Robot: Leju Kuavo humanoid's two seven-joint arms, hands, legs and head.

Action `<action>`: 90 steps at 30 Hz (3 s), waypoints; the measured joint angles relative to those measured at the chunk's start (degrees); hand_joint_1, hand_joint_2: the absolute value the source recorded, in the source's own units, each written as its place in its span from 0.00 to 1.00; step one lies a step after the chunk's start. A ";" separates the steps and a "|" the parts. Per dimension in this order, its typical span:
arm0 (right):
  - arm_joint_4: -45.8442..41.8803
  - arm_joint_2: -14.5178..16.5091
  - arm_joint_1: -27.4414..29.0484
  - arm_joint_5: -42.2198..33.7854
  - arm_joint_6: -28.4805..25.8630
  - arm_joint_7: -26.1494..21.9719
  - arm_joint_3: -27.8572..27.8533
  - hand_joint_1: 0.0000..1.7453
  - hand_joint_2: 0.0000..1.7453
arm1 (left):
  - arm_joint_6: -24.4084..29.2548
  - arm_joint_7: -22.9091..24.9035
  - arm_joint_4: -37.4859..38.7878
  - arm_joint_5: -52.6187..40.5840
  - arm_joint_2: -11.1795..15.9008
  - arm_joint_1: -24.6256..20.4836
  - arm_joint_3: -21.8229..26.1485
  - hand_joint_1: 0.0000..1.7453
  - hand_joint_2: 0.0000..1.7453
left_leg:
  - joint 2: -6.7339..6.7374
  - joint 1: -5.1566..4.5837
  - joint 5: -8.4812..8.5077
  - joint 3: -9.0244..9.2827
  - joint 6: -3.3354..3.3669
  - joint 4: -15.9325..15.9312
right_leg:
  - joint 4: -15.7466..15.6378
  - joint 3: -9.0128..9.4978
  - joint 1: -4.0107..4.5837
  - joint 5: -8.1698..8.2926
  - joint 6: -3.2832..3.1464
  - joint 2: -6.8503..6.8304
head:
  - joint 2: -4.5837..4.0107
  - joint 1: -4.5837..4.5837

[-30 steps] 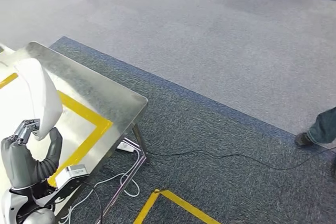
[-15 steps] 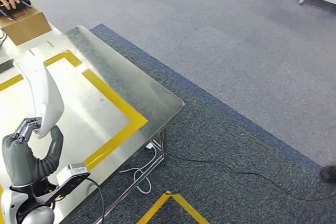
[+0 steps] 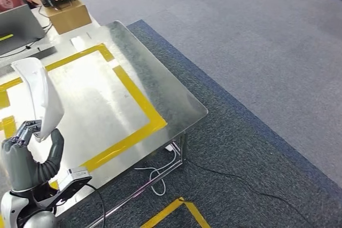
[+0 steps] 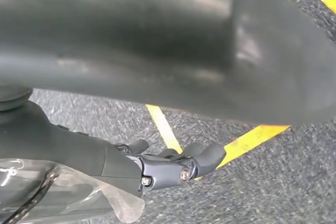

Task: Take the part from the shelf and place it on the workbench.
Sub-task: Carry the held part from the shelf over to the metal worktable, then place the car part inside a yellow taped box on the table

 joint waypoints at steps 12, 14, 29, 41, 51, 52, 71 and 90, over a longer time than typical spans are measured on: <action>0.00 -0.02 -0.69 0.15 -0.03 -0.05 0.00 0.00 0.00 | 0.02 0.01 0.05 -0.02 0.10 0.18 0.02 1.00 1.00 | 2.17 -0.44 6.65 6.99 2.60 -14.28 | 2.76 1.07 0.45 -4.26 2.62 -3.63 | 0.00 0.47; 0.01 -0.02 -0.62 0.22 -0.02 -0.09 0.00 0.00 0.00 | 0.01 0.02 0.06 -0.02 0.07 0.12 0.03 1.00 1.00 | 0.89 -0.28 6.60 7.11 3.07 -14.37 | 10.02 -2.76 0.34 -7.53 2.75 -0.64 | -0.01 0.72; 0.00 0.15 -0.18 0.81 0.11 -0.29 0.00 0.00 0.00 | 0.03 0.16 0.08 -0.09 0.05 0.47 0.05 1.00 1.00 | -1.18 -0.11 2.03 3.24 -0.08 -6.04 | -0.72 0.38 -0.05 0.17 -0.23 1.07 | 0.00 -0.18; -0.01 0.26 -0.33 1.38 0.25 -0.11 0.00 0.00 0.00 | 0.03 0.56 0.07 -0.32 0.00 0.98 0.06 1.00 1.00 | 2.90 -0.47 7.05 7.17 1.92 -14.72 | -0.47 2.63 0.62 -2.66 1.88 -5.86 | -0.01 0.06; -0.02 0.26 -0.11 1.07 1.24 -0.33 -0.54 0.00 0.00 | -0.10 0.74 0.14 -1.04 -0.12 0.81 0.09 1.00 1.00 | -0.66 -0.10 6.46 8.15 2.35 -14.84 | 4.03 -2.67 0.41 -0.64 2.16 0.42 | -0.01 0.72; -0.02 0.27 -0.19 1.07 1.28 -0.36 -0.58 0.00 0.00 | -0.10 0.75 0.14 -1.05 -0.11 0.79 0.09 1.00 1.00 | -0.78 -0.21 6.28 8.11 2.13 -14.62 | 1.43 -1.52 0.38 0.31 1.95 0.56 | -0.01 0.69; -0.02 0.31 -0.22 0.96 1.39 -0.43 -1.01 0.00 0.00 | -0.11 0.81 0.14 -1.05 -0.07 0.74 0.03 1.00 1.00 | -0.86 -0.25 6.57 8.21 1.18 -15.23 | 0.16 -0.80 0.70 0.39 0.84 0.81 | -0.01 0.63; -0.02 0.28 -0.78 2.95 3.72 -0.60 -1.05 0.00 0.00 | -6.97 8.37 15.07 -5.84 1.52 -5.50 1.23 1.00 1.00 | -0.82 -0.50 6.51 8.20 1.32 -15.08 | 0.03 -0.72 0.48 0.53 0.94 0.83 | 0.00 0.62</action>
